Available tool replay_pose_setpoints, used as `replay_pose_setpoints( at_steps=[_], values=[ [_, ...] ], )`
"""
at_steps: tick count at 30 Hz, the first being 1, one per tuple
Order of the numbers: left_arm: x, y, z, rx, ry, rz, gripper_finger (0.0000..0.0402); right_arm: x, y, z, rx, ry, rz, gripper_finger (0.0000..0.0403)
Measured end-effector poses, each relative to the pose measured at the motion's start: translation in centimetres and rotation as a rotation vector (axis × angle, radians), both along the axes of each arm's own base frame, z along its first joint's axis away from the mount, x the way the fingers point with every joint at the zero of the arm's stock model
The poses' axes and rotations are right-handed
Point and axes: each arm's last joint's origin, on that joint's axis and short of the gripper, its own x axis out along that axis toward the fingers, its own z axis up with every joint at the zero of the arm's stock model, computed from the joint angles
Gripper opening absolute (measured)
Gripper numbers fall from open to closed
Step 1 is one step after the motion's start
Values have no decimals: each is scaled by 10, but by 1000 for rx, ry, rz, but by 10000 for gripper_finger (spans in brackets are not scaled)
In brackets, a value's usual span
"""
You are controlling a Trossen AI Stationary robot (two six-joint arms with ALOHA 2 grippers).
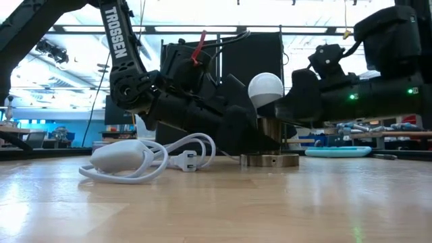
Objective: Screw lightbulb
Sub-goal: Remove the lightbulb from the socket
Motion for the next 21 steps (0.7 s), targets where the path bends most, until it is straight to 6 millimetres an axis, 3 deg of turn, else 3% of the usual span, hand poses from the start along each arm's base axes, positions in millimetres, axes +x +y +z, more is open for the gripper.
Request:
replay_pose_setpoints(
  at_steps=[6,13,21],
  values=[
    [0,0,0,-2,-2,-23,195,-11,-15,2,11,33,149,167],
    [0,-7,1,-2,-9,-109,195,-21,-37,10,17,53,468,167],
    [0,-7,1,-14,-10,-89,195,-18,-52,11,7,53,554,167]
  ],
)
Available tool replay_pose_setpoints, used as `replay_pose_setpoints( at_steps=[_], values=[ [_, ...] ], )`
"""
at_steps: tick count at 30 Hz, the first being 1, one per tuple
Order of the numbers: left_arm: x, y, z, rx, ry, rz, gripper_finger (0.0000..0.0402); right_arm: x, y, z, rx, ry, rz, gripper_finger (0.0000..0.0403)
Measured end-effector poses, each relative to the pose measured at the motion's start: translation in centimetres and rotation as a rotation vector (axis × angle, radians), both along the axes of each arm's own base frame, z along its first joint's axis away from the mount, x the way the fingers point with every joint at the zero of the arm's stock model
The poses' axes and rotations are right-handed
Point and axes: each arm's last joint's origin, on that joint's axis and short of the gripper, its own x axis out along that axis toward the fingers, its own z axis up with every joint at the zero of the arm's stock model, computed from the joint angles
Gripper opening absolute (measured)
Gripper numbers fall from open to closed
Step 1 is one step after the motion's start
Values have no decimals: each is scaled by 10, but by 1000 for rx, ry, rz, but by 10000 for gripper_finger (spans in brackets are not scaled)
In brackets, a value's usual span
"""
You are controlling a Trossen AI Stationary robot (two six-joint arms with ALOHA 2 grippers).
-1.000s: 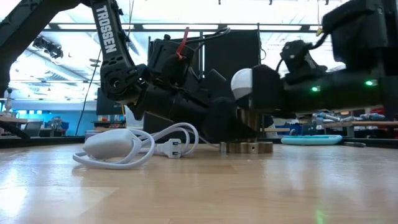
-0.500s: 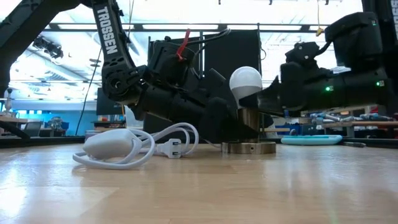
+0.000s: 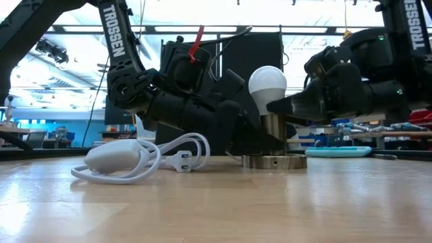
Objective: Screw lightbulb
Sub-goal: Remove the lightbulb from the socket
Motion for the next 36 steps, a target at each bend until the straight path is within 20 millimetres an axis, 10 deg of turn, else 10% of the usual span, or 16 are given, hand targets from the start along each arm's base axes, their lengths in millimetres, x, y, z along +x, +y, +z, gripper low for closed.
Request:
replay_pose_setpoints(
  at_steps=[20,36],
  values=[
    [0,2,7,35,-9,76,195,-14,-4,5,8,28,-134,290],
    [0,2,32,14,-40,16,195,-9,29,36,23,31,-330,288]
  ],
)
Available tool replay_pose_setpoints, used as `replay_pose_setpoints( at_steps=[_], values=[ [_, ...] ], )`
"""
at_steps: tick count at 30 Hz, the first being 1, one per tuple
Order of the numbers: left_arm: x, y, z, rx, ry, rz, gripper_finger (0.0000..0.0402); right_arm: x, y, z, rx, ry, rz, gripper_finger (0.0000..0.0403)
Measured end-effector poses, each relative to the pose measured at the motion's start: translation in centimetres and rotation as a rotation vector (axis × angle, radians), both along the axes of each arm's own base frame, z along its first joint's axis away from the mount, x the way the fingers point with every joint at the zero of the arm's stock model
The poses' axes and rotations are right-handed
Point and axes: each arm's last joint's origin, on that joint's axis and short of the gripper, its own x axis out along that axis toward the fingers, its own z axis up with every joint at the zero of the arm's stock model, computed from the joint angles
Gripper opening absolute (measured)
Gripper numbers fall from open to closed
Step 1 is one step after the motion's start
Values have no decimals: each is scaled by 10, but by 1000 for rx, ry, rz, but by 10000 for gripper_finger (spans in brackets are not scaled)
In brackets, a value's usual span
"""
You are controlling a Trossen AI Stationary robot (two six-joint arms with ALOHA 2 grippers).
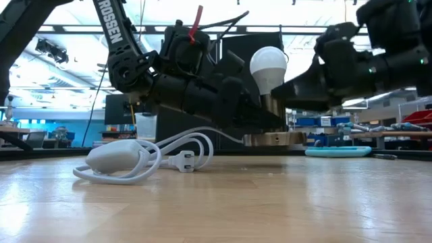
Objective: Screw lightbulb
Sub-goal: Remove the lightbulb from the socket
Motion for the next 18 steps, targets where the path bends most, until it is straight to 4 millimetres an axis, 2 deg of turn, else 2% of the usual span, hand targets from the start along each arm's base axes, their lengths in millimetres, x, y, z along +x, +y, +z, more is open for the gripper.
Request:
replay_pose_setpoints(
  at_steps=[11,18],
  values=[
    [0,1,0,-26,4,8,195,44,28,15,-15,23,-193,278],
    [0,1,1,-26,4,4,195,44,37,12,-23,22,-235,221]
  ],
)
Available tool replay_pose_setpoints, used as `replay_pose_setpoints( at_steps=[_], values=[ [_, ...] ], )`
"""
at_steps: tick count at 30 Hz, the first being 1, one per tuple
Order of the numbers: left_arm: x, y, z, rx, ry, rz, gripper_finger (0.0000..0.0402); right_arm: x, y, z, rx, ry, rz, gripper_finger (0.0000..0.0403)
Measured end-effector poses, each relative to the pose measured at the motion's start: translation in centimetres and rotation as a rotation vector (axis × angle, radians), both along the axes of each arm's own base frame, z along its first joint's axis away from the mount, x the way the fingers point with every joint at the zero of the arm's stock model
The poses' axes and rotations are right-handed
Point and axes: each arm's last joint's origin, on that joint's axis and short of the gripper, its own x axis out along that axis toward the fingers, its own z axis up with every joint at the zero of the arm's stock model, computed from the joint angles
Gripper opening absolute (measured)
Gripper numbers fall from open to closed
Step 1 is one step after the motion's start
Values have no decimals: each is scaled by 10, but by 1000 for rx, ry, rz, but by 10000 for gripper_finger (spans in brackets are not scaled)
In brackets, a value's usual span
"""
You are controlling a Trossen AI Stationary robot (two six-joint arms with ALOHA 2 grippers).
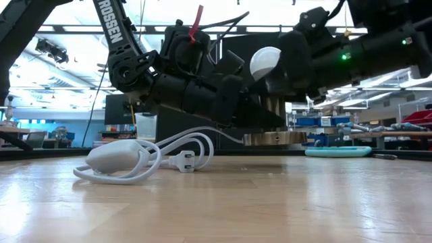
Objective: Screw lightbulb
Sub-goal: Remove the lightbulb from the socket
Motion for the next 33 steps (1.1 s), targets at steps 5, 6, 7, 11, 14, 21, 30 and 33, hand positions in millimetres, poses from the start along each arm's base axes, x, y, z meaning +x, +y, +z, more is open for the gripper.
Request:
replay_pose_setpoints(
  at_steps=[5,6,7,11,14,21,30,33],
  values=[
    [0,0,0,1,2,-3,195,-3,0,-2,10,-4,1,185],
    [0,0,0,1,3,-6,195,-3,0,-2,11,-4,4,180],
    [0,0,0,1,3,-7,195,-4,0,-3,12,-4,5,177],
    [0,0,0,-1,4,-16,195,-5,0,-4,6,1,17,175],
    [0,-1,-1,0,8,-32,195,-8,-1,-5,-7,3,60,178],
    [0,-2,-1,7,12,-77,195,-26,-11,-12,-13,-43,227,176],
    [-1,-3,-2,3,18,-109,195,-20,-35,-12,-47,-35,471,176],
    [-1,-4,-1,4,13,-123,195,-18,-42,-12,-66,-34,555,176]
  ],
)
